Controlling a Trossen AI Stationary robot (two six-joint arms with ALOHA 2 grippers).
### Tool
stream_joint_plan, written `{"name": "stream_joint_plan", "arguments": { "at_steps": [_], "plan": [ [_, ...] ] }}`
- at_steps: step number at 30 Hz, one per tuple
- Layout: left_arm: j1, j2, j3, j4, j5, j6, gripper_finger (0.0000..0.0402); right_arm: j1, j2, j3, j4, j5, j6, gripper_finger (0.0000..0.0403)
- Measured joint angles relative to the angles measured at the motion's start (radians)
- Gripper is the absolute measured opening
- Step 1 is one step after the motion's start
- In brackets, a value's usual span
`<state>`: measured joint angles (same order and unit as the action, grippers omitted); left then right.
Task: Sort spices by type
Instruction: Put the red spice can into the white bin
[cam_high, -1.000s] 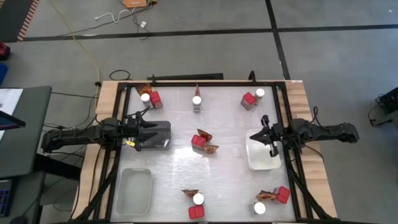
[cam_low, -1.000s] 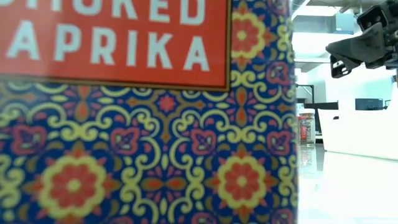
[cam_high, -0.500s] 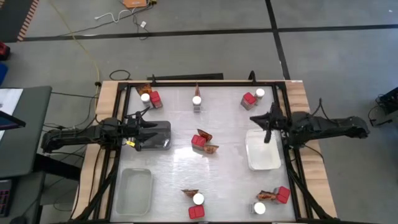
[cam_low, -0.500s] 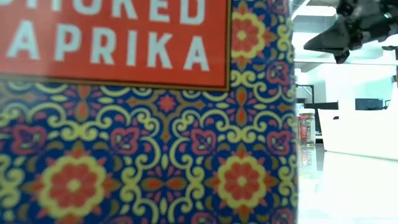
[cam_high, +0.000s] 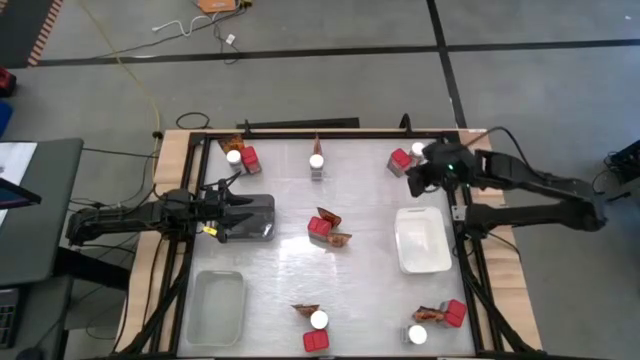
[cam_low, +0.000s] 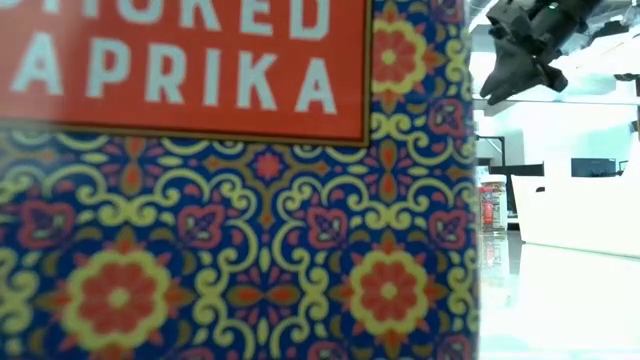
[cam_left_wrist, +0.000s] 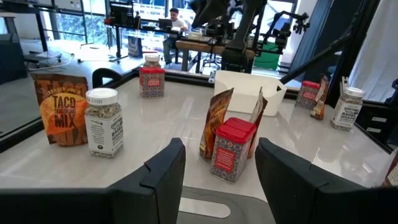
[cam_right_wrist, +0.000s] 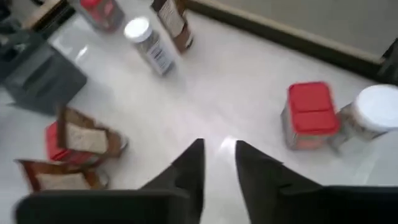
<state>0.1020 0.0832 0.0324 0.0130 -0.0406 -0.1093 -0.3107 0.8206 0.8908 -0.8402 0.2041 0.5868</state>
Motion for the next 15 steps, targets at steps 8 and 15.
{"name": "stream_joint_plan", "arguments": {
  "at_steps": [8, 15],
  "plan": [
    [0.0, 0.0, 0.0, 0.0, 0.0, 0.0, 0.0185, -0.094, 0.144, 0.056, -0.123, -0.087, -0.029, 0.0285],
    [0.0, 0.0, 0.0, 0.0, 0.0, 0.0, 0.0185, -0.117, 0.231, 0.056, -0.058, -0.088, -0.081, 0.0367]
  ]
}}
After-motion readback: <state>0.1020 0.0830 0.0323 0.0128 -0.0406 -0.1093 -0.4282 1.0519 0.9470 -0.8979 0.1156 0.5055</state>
